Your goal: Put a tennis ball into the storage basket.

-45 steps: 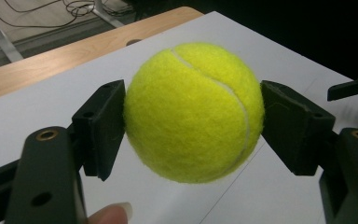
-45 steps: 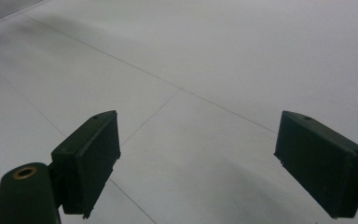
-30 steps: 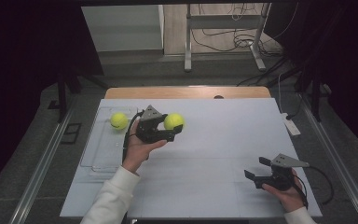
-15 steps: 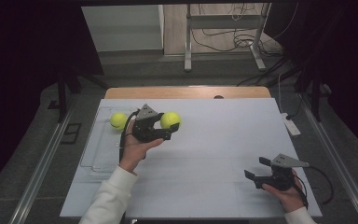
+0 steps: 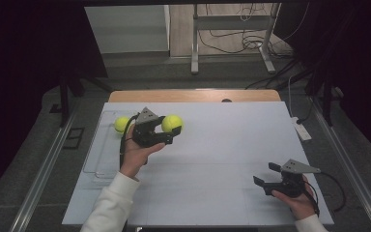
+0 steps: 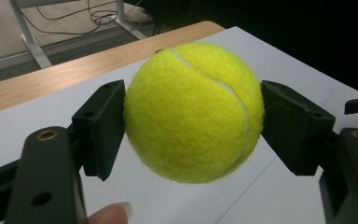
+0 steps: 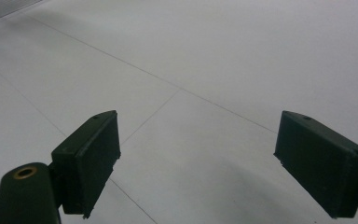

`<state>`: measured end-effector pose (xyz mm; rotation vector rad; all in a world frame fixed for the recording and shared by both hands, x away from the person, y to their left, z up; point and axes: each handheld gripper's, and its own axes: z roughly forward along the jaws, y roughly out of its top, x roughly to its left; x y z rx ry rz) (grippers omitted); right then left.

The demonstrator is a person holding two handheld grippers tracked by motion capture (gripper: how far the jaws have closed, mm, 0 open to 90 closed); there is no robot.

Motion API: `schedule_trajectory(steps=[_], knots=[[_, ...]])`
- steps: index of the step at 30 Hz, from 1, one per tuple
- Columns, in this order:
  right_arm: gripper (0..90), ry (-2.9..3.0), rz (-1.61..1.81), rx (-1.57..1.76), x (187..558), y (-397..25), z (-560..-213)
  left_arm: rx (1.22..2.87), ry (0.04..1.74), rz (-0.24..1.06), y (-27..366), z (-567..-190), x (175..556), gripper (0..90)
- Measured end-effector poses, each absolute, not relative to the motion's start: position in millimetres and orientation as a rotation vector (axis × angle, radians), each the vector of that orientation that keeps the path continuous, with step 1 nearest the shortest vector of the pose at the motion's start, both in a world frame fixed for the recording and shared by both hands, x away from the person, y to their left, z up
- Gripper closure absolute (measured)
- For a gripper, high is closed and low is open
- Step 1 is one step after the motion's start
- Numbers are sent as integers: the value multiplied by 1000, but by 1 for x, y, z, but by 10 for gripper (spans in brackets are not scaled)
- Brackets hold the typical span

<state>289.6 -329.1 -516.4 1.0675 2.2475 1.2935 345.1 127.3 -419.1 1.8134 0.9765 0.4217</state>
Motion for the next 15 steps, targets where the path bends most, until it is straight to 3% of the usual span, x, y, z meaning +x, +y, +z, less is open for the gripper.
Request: schedule_trajectory(steps=[15], knots=[[145,2248,1292,1066,290,-329,-516,1806,998,455,136,-417,342,273]])
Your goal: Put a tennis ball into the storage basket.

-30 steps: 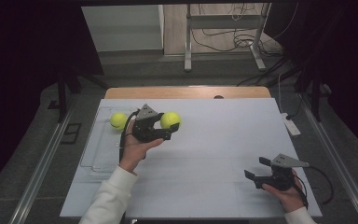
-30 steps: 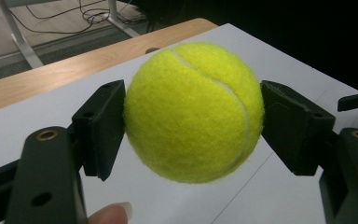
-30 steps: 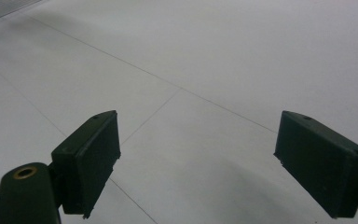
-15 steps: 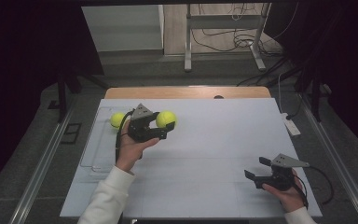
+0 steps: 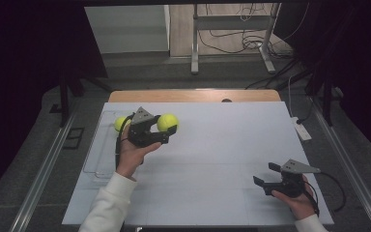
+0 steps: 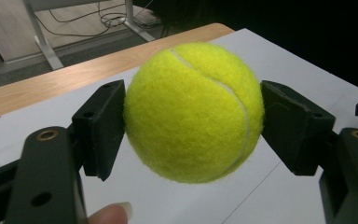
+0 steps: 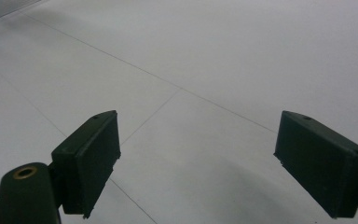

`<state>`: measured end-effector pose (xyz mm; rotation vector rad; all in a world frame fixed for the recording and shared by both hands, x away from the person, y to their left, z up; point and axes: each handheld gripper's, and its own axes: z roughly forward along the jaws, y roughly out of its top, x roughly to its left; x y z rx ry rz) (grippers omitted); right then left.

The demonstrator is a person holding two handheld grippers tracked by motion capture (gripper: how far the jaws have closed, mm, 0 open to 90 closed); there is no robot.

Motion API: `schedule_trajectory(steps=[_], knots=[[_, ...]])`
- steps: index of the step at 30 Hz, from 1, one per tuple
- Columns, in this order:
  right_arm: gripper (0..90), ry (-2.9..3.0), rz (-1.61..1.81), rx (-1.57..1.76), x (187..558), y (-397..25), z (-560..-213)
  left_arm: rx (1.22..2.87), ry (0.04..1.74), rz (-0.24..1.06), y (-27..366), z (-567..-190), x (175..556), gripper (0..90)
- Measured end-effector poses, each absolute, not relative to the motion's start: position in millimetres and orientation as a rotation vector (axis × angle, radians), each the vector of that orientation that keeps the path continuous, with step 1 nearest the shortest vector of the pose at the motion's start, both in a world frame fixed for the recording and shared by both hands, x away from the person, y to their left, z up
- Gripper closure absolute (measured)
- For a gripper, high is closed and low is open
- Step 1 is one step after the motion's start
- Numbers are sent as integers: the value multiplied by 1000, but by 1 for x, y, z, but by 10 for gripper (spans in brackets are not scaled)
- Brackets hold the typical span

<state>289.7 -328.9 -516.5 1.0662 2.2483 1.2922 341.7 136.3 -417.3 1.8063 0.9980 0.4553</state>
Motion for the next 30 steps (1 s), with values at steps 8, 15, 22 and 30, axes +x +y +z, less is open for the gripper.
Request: schedule_trajectory(steps=[8,15,22,30], knots=[[145,2245,1295,1066,290,-329,-516,1804,1019,477,142,-418,338,273],[145,2247,1296,1065,290,-329,-516,1794,1040,494,150,-418,337,272],[145,2250,1296,1066,290,-329,-516,1780,1068,510,161,-418,336,273],[146,2251,1292,1065,290,-328,-516,1763,1109,535,174,-420,335,272]])
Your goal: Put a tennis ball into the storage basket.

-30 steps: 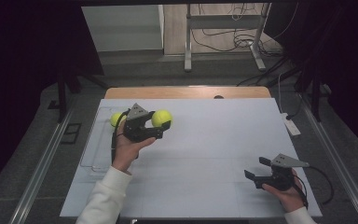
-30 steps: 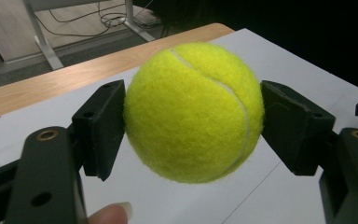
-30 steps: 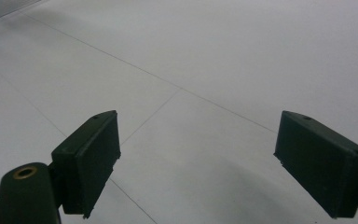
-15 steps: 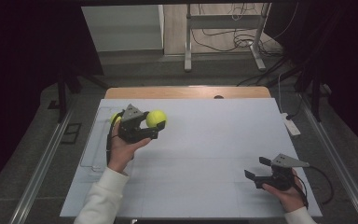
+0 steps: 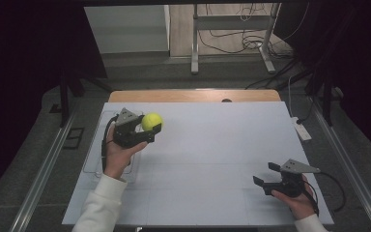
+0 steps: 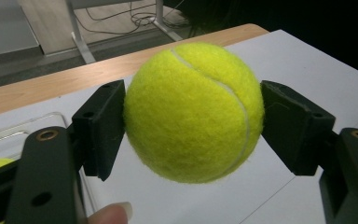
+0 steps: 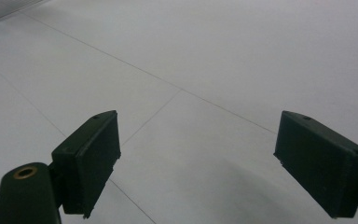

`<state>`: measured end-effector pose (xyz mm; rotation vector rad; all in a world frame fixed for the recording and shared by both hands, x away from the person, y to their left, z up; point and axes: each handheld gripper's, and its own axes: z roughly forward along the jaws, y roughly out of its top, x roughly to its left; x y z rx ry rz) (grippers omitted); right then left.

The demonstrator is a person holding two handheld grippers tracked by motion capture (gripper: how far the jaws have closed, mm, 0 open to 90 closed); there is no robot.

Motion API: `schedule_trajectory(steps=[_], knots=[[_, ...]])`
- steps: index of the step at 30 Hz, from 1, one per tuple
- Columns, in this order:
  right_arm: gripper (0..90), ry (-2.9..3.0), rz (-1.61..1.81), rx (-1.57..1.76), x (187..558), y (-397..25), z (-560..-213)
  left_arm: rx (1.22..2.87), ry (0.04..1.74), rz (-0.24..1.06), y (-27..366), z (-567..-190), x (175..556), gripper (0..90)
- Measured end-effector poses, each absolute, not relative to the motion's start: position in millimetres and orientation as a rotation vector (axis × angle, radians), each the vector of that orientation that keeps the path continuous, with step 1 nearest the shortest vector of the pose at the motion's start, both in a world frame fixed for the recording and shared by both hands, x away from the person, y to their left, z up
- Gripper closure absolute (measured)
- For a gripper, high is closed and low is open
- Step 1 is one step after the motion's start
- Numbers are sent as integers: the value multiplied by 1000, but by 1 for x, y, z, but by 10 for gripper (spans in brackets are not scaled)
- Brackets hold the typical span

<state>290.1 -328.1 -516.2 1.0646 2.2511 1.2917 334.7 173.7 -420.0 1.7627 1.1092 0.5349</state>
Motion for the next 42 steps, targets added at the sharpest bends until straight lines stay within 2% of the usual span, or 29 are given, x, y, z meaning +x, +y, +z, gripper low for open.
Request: schedule_trajectory(steps=[42], knots=[[146,2257,1286,1051,291,-326,-516,1703,1299,634,233,-431,336,273]])
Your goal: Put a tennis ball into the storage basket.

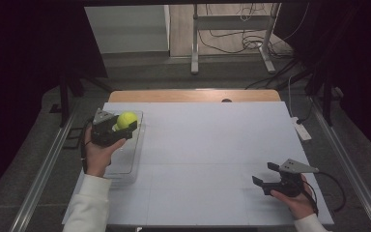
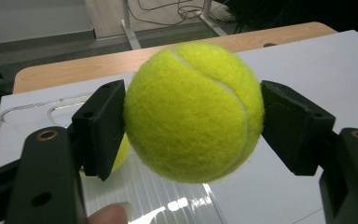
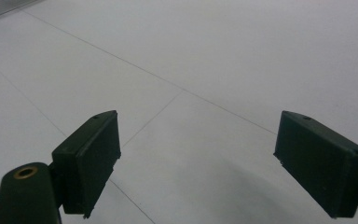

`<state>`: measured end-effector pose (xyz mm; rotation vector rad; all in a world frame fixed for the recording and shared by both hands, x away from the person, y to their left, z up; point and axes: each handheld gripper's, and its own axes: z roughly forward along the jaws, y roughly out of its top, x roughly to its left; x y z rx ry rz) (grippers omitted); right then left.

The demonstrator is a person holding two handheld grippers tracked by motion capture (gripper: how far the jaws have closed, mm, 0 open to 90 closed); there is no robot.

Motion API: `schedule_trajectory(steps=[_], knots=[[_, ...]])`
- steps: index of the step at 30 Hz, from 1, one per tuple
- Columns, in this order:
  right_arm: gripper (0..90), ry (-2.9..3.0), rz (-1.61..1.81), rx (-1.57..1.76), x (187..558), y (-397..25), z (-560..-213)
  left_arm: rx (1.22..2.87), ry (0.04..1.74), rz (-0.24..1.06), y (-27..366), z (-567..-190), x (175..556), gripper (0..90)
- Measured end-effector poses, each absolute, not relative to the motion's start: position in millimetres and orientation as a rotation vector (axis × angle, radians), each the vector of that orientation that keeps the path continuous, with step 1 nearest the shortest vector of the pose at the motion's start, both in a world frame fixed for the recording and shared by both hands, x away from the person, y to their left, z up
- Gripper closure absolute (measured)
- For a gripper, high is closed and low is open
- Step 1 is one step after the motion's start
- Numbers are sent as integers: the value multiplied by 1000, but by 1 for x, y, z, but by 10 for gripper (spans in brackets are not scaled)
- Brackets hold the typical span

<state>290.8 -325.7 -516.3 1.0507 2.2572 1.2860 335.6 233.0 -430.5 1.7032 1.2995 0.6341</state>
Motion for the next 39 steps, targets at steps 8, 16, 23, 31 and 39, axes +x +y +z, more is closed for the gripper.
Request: schedule_trajectory(steps=[8,16,23,31,39], knots=[[146,2255,1281,1055,291,-326,-516,1686,1318,637,244,-428,332,272],[146,2257,1284,1055,291,-325,-517,1685,1349,658,254,-429,329,272],[146,2257,1283,1056,291,-325,-517,1671,1373,669,262,-430,327,272],[146,2258,1282,1054,292,-325,-517,1691,1384,680,263,-433,327,272],[146,2259,1281,1054,292,-325,-517,1715,1398,655,263,-436,329,272]])
